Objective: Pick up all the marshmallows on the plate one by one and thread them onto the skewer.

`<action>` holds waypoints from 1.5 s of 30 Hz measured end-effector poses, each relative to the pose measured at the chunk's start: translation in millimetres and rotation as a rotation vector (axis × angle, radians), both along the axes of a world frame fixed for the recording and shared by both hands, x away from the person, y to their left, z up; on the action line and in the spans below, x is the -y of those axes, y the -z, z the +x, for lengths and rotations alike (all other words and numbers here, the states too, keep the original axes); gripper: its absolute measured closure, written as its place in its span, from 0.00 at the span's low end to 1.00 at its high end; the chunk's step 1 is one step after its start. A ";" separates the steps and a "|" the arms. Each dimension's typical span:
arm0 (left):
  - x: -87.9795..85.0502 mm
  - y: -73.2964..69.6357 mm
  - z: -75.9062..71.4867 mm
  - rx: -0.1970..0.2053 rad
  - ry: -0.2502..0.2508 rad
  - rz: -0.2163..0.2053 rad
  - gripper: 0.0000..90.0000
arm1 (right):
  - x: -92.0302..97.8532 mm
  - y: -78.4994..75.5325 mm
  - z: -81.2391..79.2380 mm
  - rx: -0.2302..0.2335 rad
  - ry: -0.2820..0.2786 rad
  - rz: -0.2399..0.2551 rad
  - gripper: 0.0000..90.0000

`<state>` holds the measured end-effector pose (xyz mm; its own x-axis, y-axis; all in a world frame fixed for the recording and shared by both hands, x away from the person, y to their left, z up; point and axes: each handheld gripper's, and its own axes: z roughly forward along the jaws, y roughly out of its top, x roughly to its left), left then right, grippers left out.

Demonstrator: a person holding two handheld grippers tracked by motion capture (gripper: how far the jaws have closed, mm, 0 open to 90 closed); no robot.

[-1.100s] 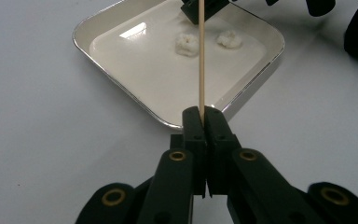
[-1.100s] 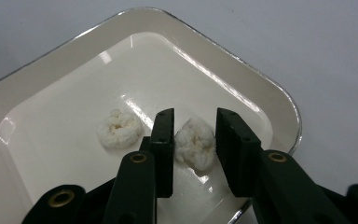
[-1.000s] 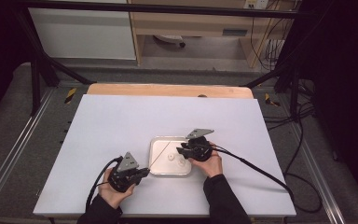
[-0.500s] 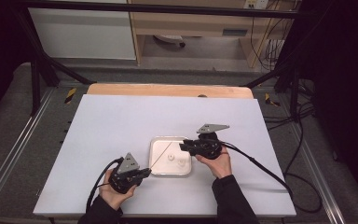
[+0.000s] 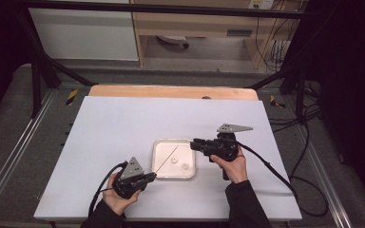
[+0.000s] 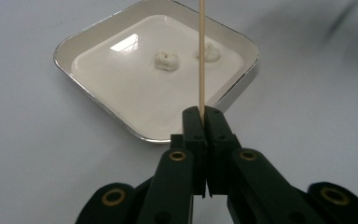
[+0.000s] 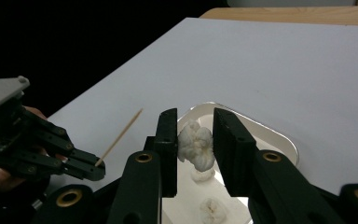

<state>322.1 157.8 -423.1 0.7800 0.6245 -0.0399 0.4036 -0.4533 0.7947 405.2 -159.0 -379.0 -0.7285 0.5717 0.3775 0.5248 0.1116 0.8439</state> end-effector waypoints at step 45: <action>7.4 2.2 -3.8 0.013 0.027 0.018 0.99 | -25.6 9.1 0.6 -0.098 -0.121 0.160 0.82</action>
